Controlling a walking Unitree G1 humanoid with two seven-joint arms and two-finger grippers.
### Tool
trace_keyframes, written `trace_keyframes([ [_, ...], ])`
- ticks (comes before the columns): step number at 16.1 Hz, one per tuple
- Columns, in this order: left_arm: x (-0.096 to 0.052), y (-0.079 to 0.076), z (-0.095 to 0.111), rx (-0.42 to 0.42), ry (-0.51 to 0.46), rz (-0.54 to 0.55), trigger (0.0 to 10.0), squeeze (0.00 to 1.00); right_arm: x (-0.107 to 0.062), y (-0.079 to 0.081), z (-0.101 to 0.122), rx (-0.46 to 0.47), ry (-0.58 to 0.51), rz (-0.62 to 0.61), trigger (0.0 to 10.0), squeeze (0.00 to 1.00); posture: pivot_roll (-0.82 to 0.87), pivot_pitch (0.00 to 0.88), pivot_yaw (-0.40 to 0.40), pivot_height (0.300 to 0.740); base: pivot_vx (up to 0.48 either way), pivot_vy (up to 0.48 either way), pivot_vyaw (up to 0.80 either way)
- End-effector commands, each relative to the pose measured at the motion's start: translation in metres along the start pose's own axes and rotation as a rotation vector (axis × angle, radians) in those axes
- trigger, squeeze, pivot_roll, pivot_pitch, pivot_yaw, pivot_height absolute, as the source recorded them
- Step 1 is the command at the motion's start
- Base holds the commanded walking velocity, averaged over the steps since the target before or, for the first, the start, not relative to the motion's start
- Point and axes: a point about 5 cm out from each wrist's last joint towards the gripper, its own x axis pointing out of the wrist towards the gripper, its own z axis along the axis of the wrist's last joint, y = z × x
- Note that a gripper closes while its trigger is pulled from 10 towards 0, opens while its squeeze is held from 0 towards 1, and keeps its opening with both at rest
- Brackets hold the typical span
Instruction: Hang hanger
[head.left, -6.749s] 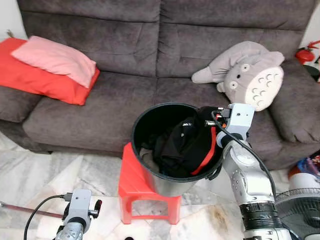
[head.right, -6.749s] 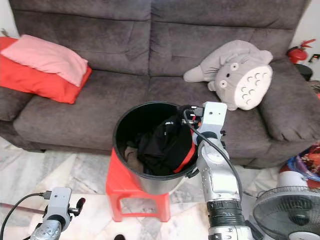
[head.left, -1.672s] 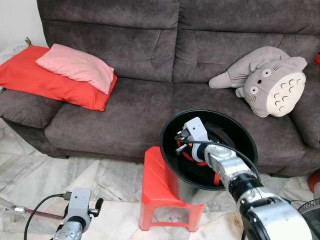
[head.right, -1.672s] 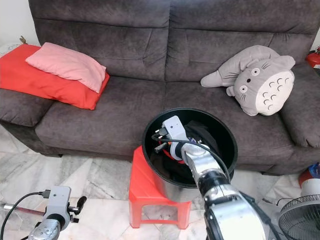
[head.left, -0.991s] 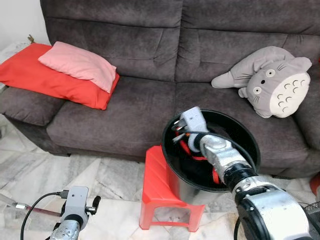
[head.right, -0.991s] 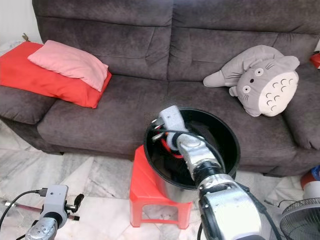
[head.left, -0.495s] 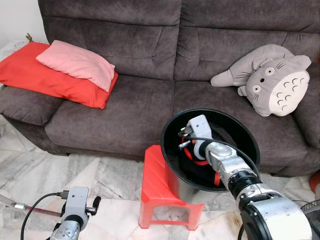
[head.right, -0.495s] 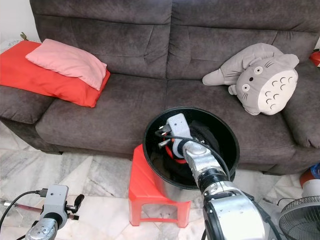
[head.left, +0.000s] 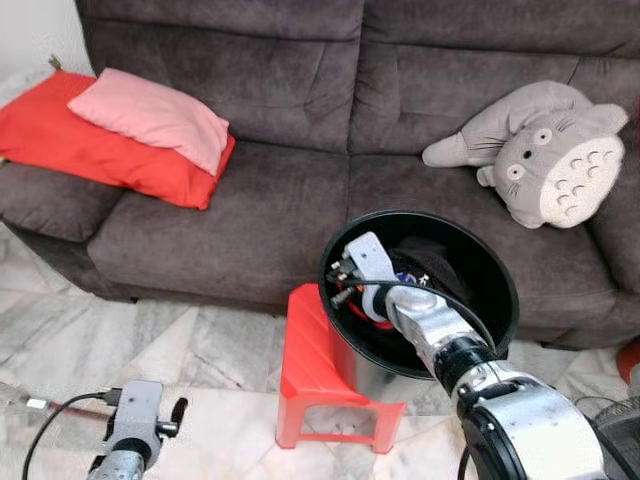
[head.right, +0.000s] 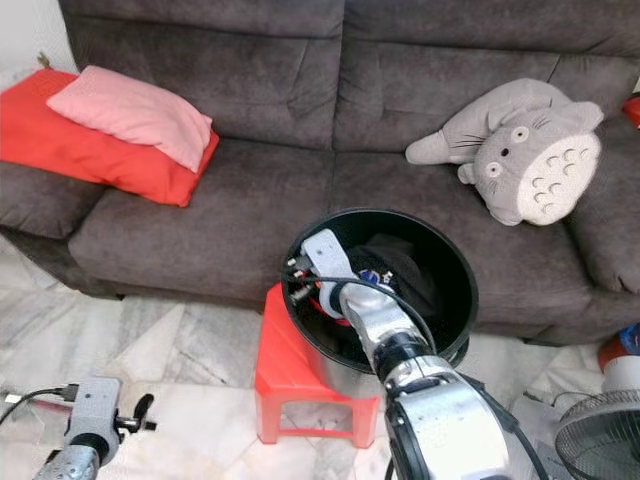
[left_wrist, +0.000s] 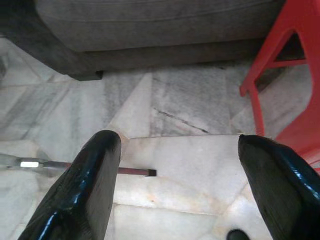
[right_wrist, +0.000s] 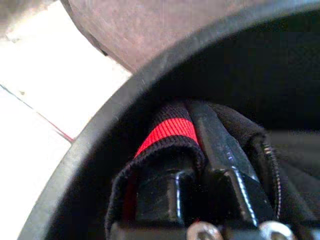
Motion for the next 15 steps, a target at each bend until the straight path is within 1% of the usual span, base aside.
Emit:
trace_keyframes([
  [1, -0.006, 0.006, -0.008, 0.010, 0.026, 0.006, 10.0, 0.00, 0.003, 0.004, 0.010, 0.010, -0.025, 0.009, 10.0, 0.00, 0.15, 0.241, 0.003, 0.740, 0.000, 0.000, 0.00],
  [8, -0.011, 0.017, -0.006, 0.046, 0.014, 0.006, 10.0, 0.00, 0.009, 0.020, 0.022, 0.027, -0.062, 0.041, 10.0, 0.00, 0.19, 0.244, 0.021, 0.740, 0.000, 0.000, 0.00],
  [11, -0.014, 0.020, -0.008, 0.056, 0.021, 0.006, 10.0, 0.00, 0.012, 0.027, 0.022, 0.035, -0.063, 0.051, 10.0, 0.00, 0.20, 0.235, 0.024, 0.740, 0.000, 0.000, 0.00],
  [15, -0.019, 0.021, -0.011, 0.062, 0.032, 0.010, 10.0, 0.00, 0.014, 0.031, 0.020, 0.046, -0.048, 0.043, 10.0, 0.00, 0.22, 0.229, 0.016, 0.740, 0.000, 0.000, 0.00],
])
